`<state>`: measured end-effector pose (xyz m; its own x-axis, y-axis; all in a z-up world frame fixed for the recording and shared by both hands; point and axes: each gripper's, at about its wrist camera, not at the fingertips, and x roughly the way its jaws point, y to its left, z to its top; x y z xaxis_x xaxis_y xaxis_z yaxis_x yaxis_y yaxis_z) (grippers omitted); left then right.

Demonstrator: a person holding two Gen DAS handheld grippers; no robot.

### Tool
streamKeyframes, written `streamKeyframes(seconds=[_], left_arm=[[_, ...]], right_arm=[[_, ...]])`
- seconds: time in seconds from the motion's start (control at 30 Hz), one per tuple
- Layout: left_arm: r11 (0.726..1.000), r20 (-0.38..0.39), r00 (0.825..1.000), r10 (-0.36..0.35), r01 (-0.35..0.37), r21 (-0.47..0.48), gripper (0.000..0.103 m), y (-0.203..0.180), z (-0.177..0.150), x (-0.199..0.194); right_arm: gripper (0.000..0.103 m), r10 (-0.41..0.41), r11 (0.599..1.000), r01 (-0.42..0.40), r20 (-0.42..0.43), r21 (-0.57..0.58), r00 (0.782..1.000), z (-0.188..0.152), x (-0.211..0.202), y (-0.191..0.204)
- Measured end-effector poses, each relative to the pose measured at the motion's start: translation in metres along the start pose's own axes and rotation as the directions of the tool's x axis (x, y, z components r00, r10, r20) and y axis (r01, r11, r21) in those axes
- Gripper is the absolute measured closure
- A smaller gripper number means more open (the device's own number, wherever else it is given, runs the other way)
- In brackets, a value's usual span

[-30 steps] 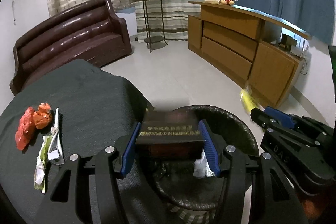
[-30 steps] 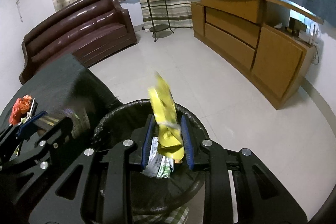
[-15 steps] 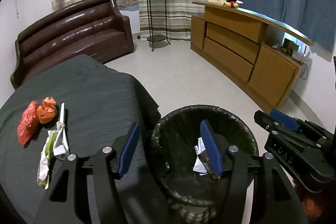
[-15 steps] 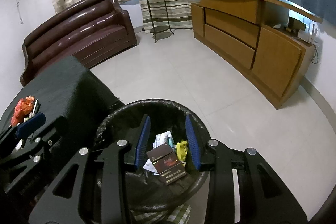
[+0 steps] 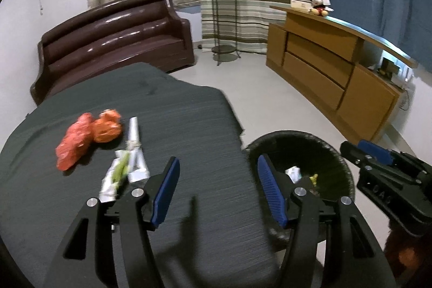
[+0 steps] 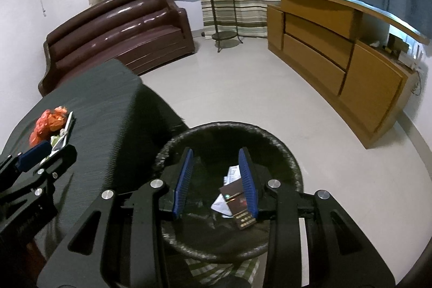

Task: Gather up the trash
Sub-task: 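Return to the table and grasp the white-green wrapper bundle with the left gripper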

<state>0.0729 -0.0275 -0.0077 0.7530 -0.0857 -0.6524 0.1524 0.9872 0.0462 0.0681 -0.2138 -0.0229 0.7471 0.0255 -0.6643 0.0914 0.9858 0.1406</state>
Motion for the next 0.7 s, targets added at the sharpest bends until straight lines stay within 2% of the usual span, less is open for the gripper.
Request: streamKeyframes(seconds=[0.37,0.6,0.7], left_arm=[[0.992,-0.013,0.994,0.106,-0.107,-0.071,0.044,0.061,-0.013,-0.011],[0.982,-0.066,0.987,0.148,-0.154,-0.108,0.044,0.096,-0.027,-0.002],[0.982,-0.106,0.984,0.141,-0.153,-0.11,0.044,0.105,-0.031,0.006]], right_arm=[[0.069,0.056,0.997,-0.057,-0.009,-0.06,0.998,-0.001,-0.004,0.046],[0.069,0.085,0.991,-0.087,-0.028,-0.099,0.996,-0.006,-0.001,0.074],[0.068,0.093,0.989,-0.097,-0.036,-0.111,0.995,-0.006,0.002,0.082]])
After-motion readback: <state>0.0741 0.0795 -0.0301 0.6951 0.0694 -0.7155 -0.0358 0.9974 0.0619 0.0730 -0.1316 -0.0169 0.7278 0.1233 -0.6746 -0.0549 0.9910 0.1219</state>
